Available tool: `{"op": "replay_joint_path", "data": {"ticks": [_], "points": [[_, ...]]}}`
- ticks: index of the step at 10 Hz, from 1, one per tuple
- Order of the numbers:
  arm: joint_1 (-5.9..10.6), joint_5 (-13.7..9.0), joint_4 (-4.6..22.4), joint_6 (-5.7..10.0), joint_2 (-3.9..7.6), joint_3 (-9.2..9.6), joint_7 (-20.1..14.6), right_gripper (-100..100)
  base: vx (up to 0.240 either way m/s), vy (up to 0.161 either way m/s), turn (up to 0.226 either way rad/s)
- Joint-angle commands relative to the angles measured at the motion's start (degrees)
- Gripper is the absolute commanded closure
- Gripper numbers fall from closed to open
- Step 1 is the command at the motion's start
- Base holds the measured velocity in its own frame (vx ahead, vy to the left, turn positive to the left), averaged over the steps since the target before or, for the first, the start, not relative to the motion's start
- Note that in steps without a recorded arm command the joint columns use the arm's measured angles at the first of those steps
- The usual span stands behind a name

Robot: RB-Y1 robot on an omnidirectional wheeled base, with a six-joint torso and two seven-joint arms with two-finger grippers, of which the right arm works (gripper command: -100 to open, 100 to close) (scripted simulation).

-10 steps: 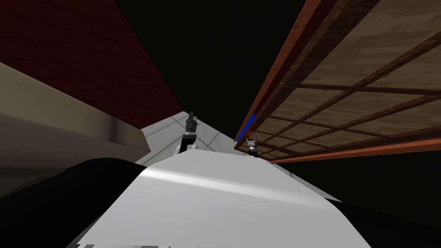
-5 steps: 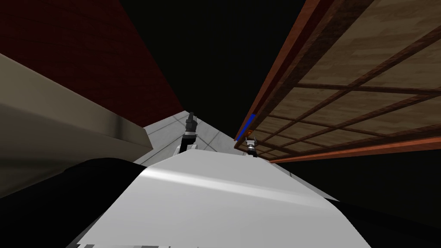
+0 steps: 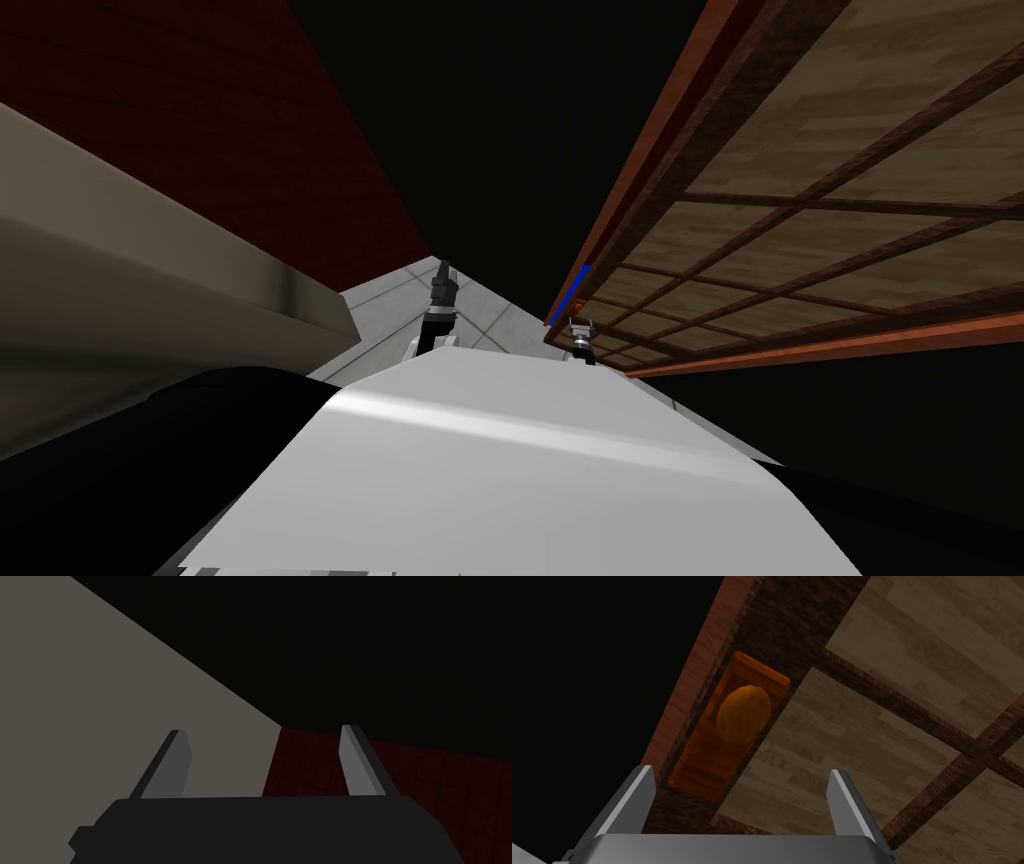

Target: Pull the door open

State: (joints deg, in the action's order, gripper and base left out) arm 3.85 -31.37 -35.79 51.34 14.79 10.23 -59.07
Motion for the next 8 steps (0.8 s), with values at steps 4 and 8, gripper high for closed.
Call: {"op": "replay_joint_path", "data": {"ticks": [4, 8], "points": [[0.27, -2.62, -0.68, -0.36, -0.73, 0.94, -7.19, -100, -0.059, -0.017, 0.038], [0.47, -4.69, -1.2, -0.63, -1.3, 1.68, -12.98, -100, -0.058, -0.021, 0.03]]}}
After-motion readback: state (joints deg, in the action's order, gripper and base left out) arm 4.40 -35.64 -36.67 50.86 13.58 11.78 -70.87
